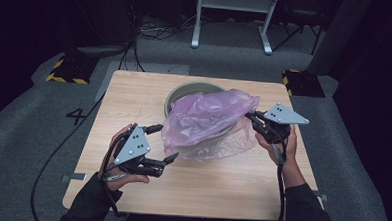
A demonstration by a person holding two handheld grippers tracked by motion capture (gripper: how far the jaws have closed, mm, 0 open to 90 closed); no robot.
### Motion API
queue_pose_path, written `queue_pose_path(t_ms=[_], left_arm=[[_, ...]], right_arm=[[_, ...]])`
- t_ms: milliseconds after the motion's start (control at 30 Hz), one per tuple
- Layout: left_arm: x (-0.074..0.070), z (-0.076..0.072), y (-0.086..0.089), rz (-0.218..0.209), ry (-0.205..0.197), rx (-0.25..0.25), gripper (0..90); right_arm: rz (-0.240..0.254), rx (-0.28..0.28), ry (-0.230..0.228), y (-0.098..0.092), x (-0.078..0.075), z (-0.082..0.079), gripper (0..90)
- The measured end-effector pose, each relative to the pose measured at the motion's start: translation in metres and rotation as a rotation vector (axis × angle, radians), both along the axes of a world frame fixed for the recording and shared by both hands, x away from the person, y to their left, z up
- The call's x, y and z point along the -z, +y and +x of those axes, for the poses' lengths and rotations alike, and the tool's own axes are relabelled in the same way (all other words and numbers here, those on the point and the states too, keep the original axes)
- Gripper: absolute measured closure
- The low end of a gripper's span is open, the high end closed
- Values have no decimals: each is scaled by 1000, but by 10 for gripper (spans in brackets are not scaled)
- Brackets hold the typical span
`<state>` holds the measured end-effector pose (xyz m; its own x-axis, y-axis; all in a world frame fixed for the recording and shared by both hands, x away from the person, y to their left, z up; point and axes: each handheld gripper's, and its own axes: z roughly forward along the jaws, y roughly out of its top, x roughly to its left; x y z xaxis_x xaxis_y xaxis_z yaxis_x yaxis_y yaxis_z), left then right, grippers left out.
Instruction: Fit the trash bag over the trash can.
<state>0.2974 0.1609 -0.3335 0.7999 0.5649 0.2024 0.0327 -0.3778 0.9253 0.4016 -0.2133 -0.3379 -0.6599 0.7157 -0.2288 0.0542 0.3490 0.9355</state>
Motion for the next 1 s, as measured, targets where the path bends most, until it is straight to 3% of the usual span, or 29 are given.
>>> queue_pose_path(t_ms=[133,300,400,500,600,633,667,733,767,800,900,1000], left_arm=[[-10,-8,-17,32,-19,23,155],[-14,-4,-38,81,-43,31,155],[-14,-1,-46,90,-45,13,155],[-15,8,-56,135,-70,-36,176],[-16,18,-56,143,-59,-70,249],[-17,23,-55,148,-52,-84,344],[-17,27,-55,146,-43,-100,344],[-18,37,-51,130,-16,-96,445],[-19,41,-49,127,-14,-94,579],[-19,44,-47,130,-18,-102,579],[-19,53,-41,136,-27,-118,749],[-18,60,-34,107,-8,-128,871]], right_arm=[[-14,-11,5,3,-1,0,887],[-43,-16,1,8,-3,-1,886],[-41,-21,3,9,-4,-1,886],[-53,-23,-4,12,-5,0,884],[-71,-28,-10,13,-5,-1,883],[-85,-30,-11,14,-5,0,882],[-85,-30,-11,14,-5,0,882],[-94,-29,-9,14,-5,3,883],[-98,-30,-6,13,-4,7,883],[-98,-30,-6,13,-4,7,883],[-92,-38,7,14,-3,13,883],[-87,-44,15,13,-2,18,884]])
